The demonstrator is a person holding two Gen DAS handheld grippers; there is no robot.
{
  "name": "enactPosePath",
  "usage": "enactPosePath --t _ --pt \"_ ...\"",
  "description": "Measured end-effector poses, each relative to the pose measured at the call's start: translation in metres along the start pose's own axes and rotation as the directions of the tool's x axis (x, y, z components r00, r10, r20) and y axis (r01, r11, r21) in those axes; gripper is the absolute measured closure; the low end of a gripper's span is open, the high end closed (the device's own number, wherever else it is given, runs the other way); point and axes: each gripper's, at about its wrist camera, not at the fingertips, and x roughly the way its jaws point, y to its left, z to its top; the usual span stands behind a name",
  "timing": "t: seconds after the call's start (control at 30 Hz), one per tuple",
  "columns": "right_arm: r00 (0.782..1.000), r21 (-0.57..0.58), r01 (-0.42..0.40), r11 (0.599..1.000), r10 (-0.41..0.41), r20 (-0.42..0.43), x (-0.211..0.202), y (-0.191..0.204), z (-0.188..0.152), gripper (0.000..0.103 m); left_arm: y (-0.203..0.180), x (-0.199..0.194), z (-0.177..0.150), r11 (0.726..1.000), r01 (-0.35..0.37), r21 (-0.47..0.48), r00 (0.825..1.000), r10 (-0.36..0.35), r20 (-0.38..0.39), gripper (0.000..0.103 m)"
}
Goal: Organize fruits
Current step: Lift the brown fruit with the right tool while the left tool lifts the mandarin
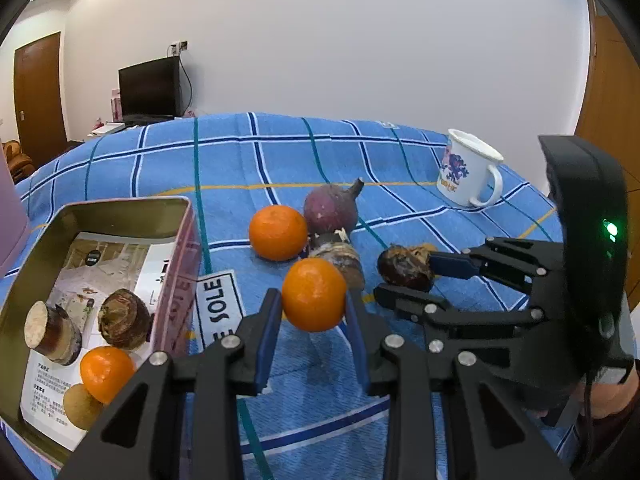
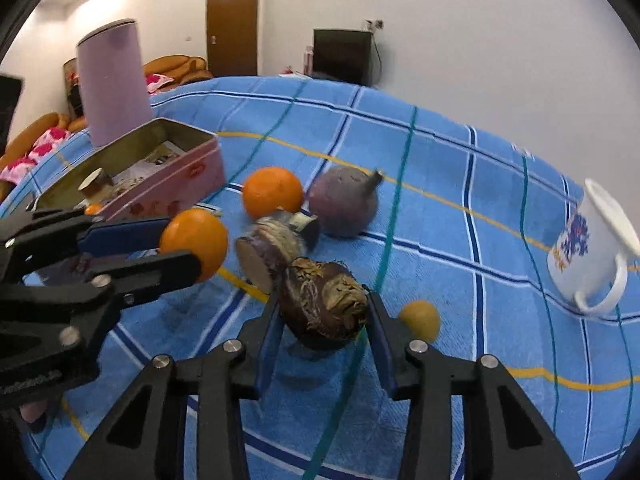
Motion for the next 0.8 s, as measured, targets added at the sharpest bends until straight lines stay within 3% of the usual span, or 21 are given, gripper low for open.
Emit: enactPosePath --t 0.23,0.53,0.8 --pt "0.999 0.003 0.004 1.0 -0.004 0.035 -0.005 -0.002 0.0 0.06 -0.003 -0.006 -0.001 1.0 -0.015 0.013 1.0 0.014 0.025 0.069" --pt "0.99 0.066 0.003 0.998 -0.012 0.141 -0.026 -0.01 -0.004 0.061 -0.004 -0.01 0.0 0.999 -0.023 0.024 0.998 0.022 0.055 0.069" --pt "0.985 0.104 -0.003 0.995 -0.014 0.171 -0.031 -0.006 -0.003 0.061 -0.005 -0.015 -0.002 0.999 -0.027 0.023 0.997 0.025 0.079 0.069"
